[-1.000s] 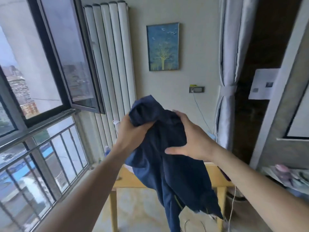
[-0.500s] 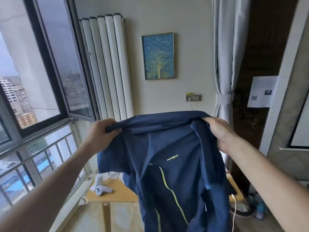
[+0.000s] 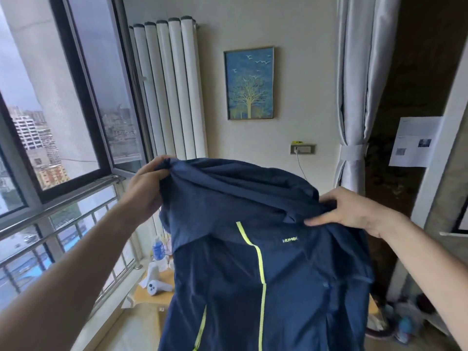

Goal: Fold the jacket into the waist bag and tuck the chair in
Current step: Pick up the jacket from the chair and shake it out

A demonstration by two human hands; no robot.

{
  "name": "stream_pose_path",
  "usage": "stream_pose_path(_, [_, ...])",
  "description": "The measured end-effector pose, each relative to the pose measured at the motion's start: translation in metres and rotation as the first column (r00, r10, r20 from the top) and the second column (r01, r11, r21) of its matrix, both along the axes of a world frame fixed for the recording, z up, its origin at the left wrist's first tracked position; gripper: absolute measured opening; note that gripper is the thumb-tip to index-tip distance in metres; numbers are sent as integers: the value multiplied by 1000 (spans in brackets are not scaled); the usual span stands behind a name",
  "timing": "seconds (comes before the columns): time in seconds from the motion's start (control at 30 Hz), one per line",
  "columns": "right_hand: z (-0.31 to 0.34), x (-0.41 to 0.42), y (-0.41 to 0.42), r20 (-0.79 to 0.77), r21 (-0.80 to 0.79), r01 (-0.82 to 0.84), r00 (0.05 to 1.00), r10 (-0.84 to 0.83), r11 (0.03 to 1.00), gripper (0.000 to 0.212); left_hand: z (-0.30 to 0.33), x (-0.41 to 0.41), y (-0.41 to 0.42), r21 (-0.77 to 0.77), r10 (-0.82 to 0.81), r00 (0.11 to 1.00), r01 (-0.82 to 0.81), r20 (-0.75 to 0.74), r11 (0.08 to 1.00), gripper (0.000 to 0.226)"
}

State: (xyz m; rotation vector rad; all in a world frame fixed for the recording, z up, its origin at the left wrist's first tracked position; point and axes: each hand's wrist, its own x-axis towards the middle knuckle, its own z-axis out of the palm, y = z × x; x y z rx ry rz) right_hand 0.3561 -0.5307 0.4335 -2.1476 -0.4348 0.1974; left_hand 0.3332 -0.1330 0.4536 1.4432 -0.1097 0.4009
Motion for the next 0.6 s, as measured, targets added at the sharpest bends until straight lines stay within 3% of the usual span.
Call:
stream_pose_path(0.13, [-2,7,-26,-136,412,9,989,52,911,38,-14,1,34,72,-218,975,221,-52,973,42])
stream_pose_path(0.2, [1,7,-34,-137,436,36,990,27,899,37,-21,1,53,90,-256,965,260,-49,961,29])
stream_pose_path(0.27, [7,8,-41,-91,400,88,994,-56,912,33,-26,5,91,128,-288,956,293,-55,947,32])
stream_pose_path(0.3, [10,8,-44,-55,383,103,995,-89,918,32,-31,7,113,224,-303,949,316,-90,922,37])
stream_pose_path(0.37, [16,6,-45,-20,396,123,992,-125,910,29,-43,19,155,501,-172,976,216,-133,838,26])
stream_pose_path(0.43, [20,3,-37,-25,474,111,993,-112,874,23,-36,12,153,736,-13,993,94,-115,670,23])
stream_pose_path(0.47, [22,1,-29,-22,525,92,995,-95,846,19,-30,7,142,848,74,986,87,-147,522,26])
stream_pose_path(0.53, [26,-3,-9,-12,658,42,999,-44,752,17,-22,-12,102,997,220,974,42,-57,71,36])
stream_pose_path(0.57, [28,-5,2,-5,710,27,999,-33,704,26,-25,-20,78,997,233,972,-15,33,-78,57])
stream_pose_path(0.6, [33,-7,15,8,733,13,1000,-28,680,35,-35,-26,50,989,164,982,-75,95,-125,88])
